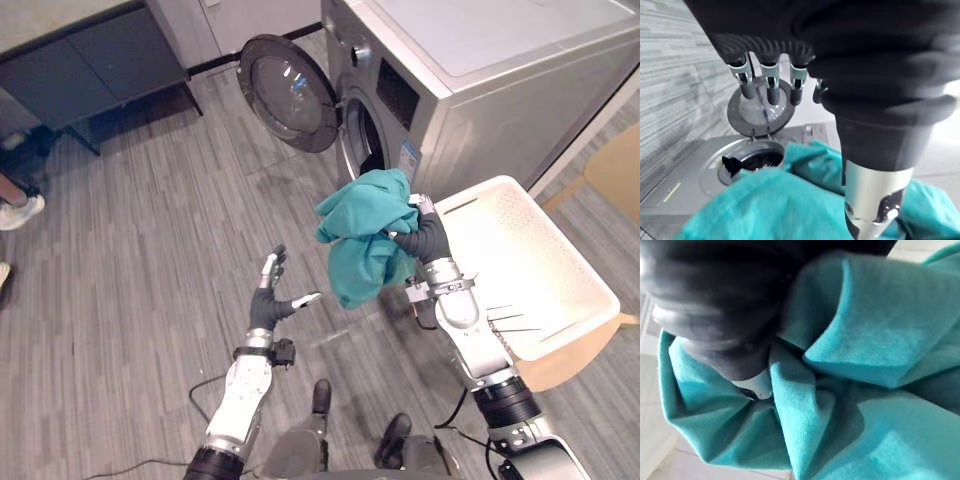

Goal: Pick up the laundry basket with both hands and put the clothes into the washing machine.

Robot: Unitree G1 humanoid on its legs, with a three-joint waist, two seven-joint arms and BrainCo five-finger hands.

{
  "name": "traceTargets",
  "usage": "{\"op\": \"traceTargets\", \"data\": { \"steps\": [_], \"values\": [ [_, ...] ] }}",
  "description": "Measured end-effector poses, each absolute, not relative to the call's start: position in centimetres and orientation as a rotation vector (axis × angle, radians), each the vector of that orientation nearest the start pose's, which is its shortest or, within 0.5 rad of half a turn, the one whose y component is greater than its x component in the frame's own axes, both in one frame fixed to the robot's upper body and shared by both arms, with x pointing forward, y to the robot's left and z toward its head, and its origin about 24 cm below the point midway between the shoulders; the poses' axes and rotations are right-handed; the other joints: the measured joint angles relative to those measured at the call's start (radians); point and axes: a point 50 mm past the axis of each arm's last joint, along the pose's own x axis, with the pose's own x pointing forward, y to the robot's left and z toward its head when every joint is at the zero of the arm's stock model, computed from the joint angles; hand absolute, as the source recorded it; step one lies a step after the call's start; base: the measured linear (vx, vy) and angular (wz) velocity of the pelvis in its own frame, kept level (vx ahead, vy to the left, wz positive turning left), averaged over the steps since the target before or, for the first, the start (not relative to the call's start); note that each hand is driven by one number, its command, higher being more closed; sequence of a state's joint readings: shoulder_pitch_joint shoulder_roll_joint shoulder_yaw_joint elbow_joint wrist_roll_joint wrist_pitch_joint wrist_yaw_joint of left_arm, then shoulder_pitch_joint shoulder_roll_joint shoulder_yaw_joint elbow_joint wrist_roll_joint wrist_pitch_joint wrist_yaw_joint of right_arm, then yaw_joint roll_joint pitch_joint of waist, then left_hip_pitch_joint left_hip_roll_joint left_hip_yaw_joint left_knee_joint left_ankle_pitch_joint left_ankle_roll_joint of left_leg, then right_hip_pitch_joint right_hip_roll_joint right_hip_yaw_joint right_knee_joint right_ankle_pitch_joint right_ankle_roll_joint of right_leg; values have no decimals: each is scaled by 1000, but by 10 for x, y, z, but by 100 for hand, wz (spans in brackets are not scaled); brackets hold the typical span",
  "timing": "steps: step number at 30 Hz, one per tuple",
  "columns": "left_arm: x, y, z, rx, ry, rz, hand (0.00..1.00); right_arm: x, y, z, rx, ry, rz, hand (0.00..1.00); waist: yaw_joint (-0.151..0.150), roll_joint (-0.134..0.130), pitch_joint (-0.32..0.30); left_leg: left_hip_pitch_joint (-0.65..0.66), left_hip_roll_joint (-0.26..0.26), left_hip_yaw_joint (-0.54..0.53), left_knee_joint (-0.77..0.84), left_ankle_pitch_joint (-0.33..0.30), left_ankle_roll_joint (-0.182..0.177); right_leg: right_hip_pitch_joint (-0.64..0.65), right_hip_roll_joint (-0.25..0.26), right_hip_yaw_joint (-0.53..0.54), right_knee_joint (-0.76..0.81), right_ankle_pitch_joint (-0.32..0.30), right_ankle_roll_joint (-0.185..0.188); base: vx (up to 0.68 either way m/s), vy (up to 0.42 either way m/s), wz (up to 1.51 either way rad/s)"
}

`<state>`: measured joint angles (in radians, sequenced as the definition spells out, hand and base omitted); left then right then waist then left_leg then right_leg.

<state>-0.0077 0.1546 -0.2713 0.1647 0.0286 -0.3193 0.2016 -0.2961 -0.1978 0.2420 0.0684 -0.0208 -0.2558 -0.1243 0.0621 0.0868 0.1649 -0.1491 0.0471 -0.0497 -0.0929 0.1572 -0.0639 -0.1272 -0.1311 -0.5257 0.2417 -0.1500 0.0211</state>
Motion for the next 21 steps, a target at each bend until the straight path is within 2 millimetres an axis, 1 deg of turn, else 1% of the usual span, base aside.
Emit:
{"op": "traceTargets", "data": {
  "steps": [3,4,6,9,10,11,14,16,18,19,21],
  "values": [
    [249,119,31,195,-166,-128,0,286,-85,116,-173,-456,303,100,2,-14,-10,21,-8,25,0,-6,-1,1,-8,44,8,7,10,-96,71,-23],
    [251,117,30,207,-165,-137,0,285,-81,115,-172,-454,325,100,2,-15,-13,23,-9,27,-1,-7,0,0,-8,49,10,7,10,-90,24,-16],
    [257,112,29,279,-171,-161,0,279,-64,111,-166,-445,410,100,-2,-18,-38,27,-8,30,-1,-8,1,-3,-6,63,15,8,9,-64,-1,-9],
    [260,107,27,342,-167,-165,0,271,-48,106,-160,-430,510,100,-8,-22,-66,34,1,39,-1,-5,5,-3,5,78,16,9,6,-22,-40,-13],
    [260,107,26,355,-169,-161,100,269,-45,105,-154,-425,527,100,-8,-24,-69,37,3,42,-1,-4,6,-3,8,83,16,9,6,-1,-58,-16],
    [262,107,27,381,-173,-156,100,265,-41,101,-137,-406,565,100,-11,-29,-77,39,8,44,-1,-3,4,-3,13,86,16,8,4,-2,-74,-11],
    [265,106,29,409,-186,-147,100,255,-31,90,-76,-347,638,100,-23,-33,-91,40,18,44,-1,-1,1,-3,23,89,16,8,3,2,-55,-6],
    [266,105,30,419,-191,-146,100,251,-29,85,-33,-315,658,100,-24,-34,-92,41,22,44,-1,1,-2,-3,26,90,16,6,0,0,-47,-3],
    [267,106,26,428,-177,-146,100,250,-29,82,3,-282,666,100,-24,-34,-97,40,24,44,-1,2,-3,-6,28,90,18,4,-3,2,-42,-1],
    [267,106,26,427,-174,-145,100,249,-27,80,26,-265,678,0,-24,-35,-100,40,25,44,-1,2,-4,-8,28,90,19,2,-6,0,0,0],
    [267,107,26,427,-174,-142,100,248,-26,79,35,-260,686,0,-24,-35,-100,40,25,44,-1,2,-4,-9,28,91,19,2,-6,0,0,0]
  ]
}}
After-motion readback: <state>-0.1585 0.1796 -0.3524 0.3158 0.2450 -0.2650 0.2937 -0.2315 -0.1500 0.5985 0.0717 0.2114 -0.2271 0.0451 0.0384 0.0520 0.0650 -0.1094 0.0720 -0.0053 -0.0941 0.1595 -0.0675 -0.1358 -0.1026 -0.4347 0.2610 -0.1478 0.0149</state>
